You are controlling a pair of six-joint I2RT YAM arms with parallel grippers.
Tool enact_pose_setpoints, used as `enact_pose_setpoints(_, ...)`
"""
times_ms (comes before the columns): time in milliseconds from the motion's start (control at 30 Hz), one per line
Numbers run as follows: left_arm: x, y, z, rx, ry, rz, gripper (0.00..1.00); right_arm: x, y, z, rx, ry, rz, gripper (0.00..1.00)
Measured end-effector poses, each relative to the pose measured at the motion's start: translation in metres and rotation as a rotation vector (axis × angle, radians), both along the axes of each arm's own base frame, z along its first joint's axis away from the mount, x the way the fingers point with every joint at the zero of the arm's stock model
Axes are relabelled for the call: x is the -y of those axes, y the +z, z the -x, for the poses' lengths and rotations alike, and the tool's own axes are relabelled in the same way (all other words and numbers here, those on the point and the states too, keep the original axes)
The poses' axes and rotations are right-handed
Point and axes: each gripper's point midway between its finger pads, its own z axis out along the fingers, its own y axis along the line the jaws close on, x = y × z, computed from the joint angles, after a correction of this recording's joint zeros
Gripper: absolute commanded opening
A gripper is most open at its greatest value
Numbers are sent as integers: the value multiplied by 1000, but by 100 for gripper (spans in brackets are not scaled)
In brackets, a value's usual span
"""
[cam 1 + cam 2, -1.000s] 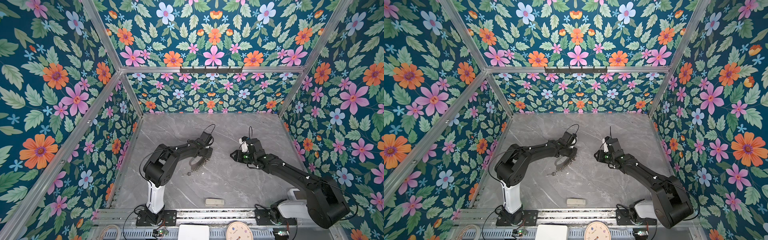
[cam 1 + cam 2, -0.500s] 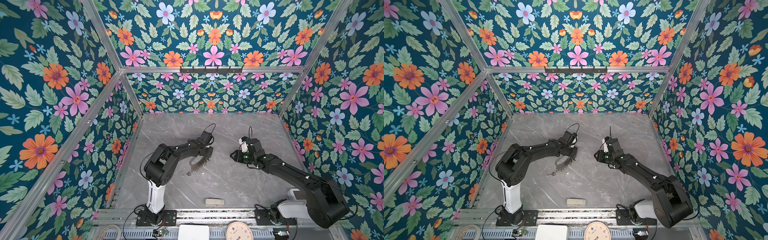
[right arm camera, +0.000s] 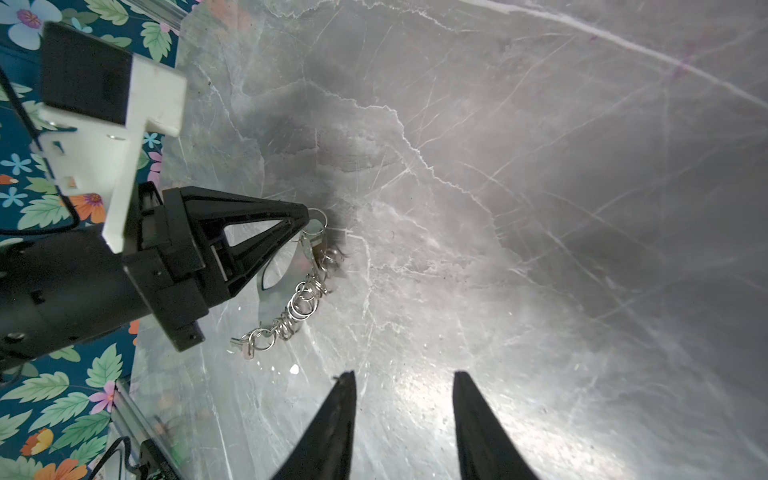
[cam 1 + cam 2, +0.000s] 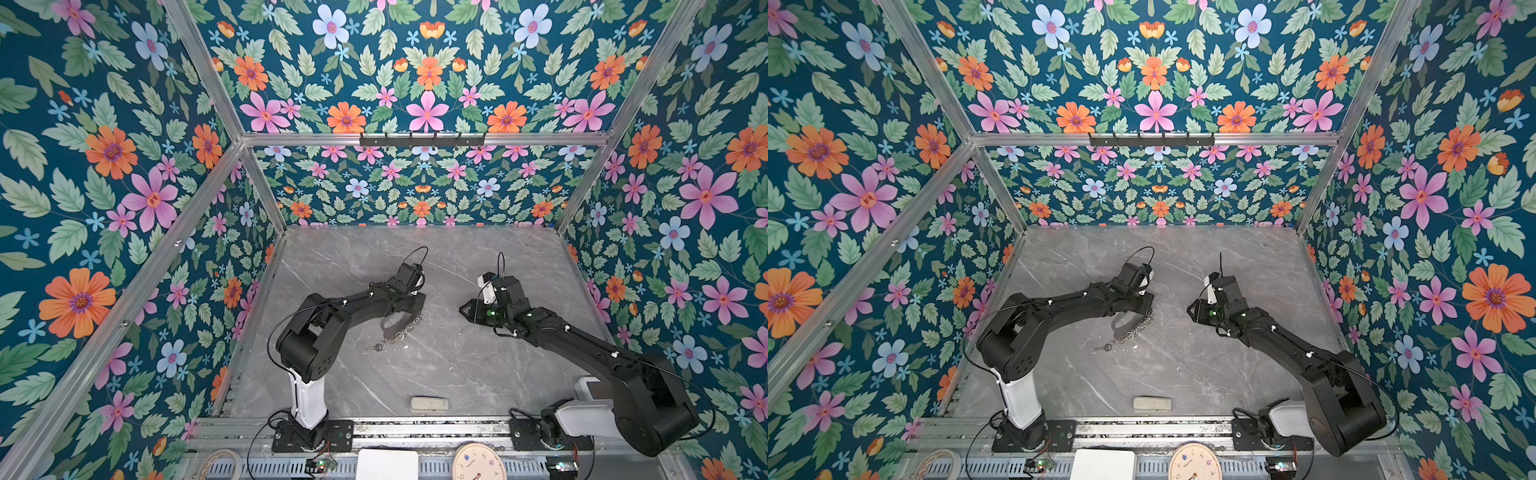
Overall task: Remove the keys from the keyring
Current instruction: 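Lift the held holder with the left gripper toward the open right gripper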
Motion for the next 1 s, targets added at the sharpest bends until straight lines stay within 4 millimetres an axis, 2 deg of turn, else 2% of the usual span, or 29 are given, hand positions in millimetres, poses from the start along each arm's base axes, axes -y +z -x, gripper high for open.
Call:
enact_pose_setpoints(233,-2,25,10,51,-18,70,0,-13,19,1,74,57,-89,45)
enact_pose_setpoints(433,-6,57,28,101,-35,164,0,-21,45,5,173,110,-156,45)
enact_pose_setpoints(800,3,140,68,234,-81,358,0,-56,92,18,304,327,-339,44)
enact_pose_setpoints(1000,7,157,88,258,-104,412,0,-77,124,27,387,439,-390,37)
